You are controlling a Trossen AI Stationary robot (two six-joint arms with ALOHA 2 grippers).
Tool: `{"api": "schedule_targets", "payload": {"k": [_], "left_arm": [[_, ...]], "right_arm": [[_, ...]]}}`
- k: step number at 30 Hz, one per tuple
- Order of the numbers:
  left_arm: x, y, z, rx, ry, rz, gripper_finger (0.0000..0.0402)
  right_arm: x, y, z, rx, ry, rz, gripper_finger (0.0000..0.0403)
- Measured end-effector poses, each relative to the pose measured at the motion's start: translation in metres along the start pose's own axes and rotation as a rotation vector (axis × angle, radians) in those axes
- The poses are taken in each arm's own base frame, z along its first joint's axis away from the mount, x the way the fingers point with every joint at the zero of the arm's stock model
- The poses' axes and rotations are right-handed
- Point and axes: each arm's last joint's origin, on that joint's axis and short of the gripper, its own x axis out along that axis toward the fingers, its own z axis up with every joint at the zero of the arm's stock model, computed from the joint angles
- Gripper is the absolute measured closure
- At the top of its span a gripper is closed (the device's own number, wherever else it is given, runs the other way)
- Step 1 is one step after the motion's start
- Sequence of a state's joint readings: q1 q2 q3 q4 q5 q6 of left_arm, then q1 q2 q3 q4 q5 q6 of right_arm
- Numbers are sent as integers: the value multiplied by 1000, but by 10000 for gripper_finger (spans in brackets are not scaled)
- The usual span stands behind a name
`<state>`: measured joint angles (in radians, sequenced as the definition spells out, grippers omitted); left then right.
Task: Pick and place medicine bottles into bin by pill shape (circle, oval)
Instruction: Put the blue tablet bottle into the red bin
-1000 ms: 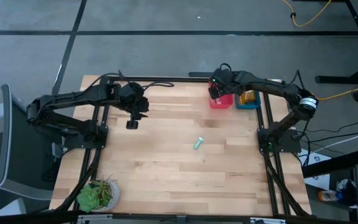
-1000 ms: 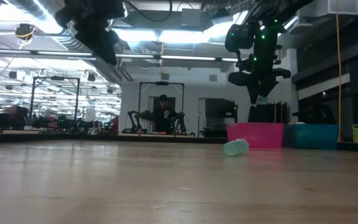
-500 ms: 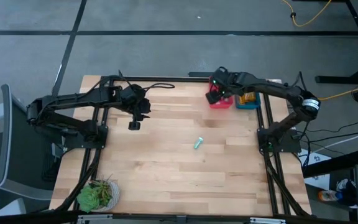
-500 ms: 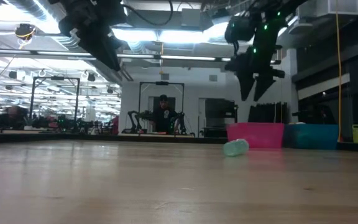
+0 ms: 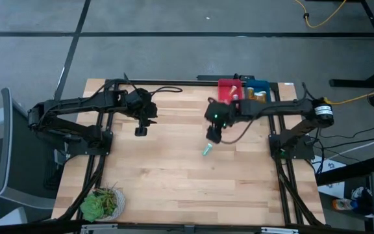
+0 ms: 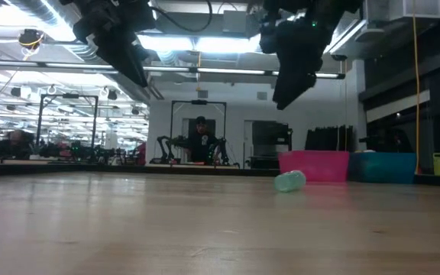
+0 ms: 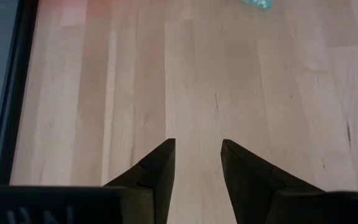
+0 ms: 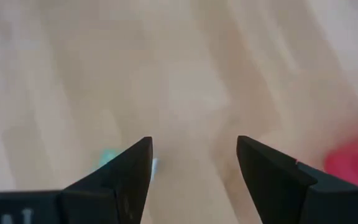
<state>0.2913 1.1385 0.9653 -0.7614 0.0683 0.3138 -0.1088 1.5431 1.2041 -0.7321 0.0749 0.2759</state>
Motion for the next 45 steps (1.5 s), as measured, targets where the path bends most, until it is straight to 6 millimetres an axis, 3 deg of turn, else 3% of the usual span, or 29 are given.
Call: {"api": "schedule_targets", "payload": {"k": [5,11,22,26,31,39,45], "left_arm": [[0,0,0,0,0,0,277],[0,0,0,0,0,0,277],[0,0,0,-2,-4,1,277],[0,0,1,-24,-10,3,277],[0,0,1,-25,-10,3,277],[0,0,1,-25,-11,3,277],[0,0,1,-26,-11,3,278]], "right_arm": [[18,24,-6,-186,56,87,167],[58,44,-20,-382,194,149,167],[101,61,-39,-648,306,173,167],[114,60,-43,-649,347,141,167],[118,60,-45,-593,363,112,185],[114,55,-41,-470,348,46,272],[79,35,-30,-428,328,6,310]]}}
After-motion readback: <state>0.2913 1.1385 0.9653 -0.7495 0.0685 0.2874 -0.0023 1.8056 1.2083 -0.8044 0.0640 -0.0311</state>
